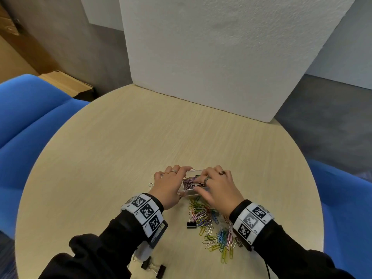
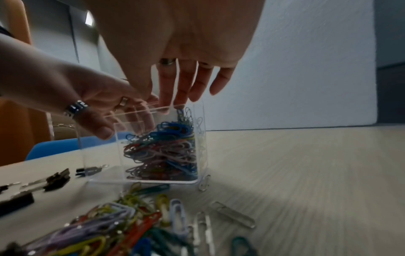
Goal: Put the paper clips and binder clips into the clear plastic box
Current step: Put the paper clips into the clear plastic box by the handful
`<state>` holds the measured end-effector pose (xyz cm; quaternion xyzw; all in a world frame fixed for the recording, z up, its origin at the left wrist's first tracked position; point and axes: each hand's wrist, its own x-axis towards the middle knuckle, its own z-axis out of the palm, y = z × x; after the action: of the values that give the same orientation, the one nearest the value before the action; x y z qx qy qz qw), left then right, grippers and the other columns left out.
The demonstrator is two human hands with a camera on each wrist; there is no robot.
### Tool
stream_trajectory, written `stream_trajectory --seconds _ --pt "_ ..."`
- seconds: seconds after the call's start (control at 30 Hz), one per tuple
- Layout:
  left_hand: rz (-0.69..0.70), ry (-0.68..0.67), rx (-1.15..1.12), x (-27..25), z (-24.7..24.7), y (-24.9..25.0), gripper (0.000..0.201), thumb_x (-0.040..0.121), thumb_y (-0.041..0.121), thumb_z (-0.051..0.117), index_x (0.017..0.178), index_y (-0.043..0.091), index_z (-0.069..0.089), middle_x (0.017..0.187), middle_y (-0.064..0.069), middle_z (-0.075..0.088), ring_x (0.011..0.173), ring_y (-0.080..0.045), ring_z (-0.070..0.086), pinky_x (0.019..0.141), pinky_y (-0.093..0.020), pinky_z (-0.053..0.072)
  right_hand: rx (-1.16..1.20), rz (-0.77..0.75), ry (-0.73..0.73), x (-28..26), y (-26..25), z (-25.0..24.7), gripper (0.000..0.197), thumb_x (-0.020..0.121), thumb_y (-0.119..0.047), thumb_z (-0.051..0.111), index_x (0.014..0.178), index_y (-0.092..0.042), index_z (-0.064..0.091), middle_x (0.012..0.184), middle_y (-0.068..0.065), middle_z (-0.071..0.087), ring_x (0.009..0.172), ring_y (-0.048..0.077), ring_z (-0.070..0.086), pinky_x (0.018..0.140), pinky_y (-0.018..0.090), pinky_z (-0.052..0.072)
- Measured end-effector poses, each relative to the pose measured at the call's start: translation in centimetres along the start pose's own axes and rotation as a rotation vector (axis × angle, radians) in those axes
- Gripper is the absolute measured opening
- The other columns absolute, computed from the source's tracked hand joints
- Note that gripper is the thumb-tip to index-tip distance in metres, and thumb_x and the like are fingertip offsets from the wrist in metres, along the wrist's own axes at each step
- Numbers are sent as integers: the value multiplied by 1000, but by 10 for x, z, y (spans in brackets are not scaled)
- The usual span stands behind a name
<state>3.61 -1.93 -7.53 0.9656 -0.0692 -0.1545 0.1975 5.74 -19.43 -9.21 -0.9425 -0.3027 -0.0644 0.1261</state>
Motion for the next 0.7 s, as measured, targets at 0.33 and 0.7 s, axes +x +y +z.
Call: stream_trajectory --seconds 0.33,0.7 --pt "-2 21 -3 7 0 0 72 86 18 60 143 33 18 134 6 40 126 -16 34 103 -38 23 0 -58 -190 -7 -3 -7 45 92 -40 28 113 -21 64 111 -7 67 103 9 61 103 32 36" --pt "248 222 -47 -46 15 12 35 85 43 51 116 28 50 116 8 54 105 -6 43 100 -31 36 432 282 -451 -64 26 -41 20 91 -31 52 109 -31 61 100 -14 61 88 0 57 82 15 45"
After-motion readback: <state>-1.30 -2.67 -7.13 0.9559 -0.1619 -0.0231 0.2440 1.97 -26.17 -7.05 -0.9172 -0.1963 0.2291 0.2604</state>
